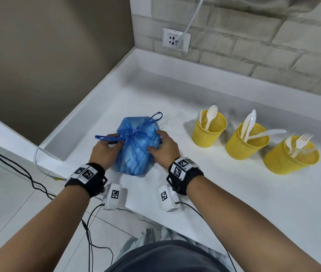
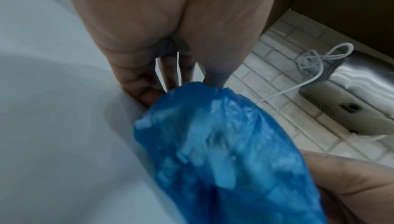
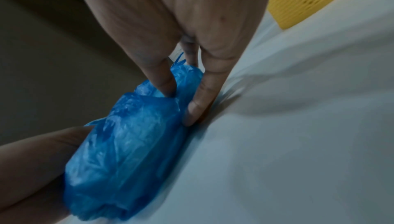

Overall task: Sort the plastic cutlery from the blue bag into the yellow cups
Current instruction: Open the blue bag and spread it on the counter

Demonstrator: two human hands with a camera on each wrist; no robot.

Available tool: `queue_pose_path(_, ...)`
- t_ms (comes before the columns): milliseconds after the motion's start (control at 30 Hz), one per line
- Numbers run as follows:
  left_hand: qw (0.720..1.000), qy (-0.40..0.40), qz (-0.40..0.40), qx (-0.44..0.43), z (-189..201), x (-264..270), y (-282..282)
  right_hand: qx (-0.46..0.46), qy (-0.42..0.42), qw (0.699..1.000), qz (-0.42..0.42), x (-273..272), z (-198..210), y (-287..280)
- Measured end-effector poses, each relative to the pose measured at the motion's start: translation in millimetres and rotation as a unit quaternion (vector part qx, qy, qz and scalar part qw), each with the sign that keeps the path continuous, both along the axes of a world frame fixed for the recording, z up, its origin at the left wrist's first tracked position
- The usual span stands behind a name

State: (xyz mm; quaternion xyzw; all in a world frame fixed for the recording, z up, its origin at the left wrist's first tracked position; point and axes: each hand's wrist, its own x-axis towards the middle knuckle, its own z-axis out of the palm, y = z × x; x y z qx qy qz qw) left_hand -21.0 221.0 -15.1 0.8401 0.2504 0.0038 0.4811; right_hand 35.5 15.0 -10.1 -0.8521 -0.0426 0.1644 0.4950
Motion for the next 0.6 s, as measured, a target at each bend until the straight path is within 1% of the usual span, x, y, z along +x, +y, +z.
queue_pose_path(200,1.0,0.008,0.002,-0.021,0,-32,-27,0.023,-0.012,1.0,-0.004,-34,-9,-36)
queue_pose_path(433,0.998,-0.01,-0.046,-0.037,6,-64,-65,0.035,-0.003,0.999,-0.017,-72,-16,-91)
queue_pose_path(600,0.993,-0.011,-0.103,-0.048,9,-74,-98,0.032,-0.002,0.999,-0.04,-94,-19,-134)
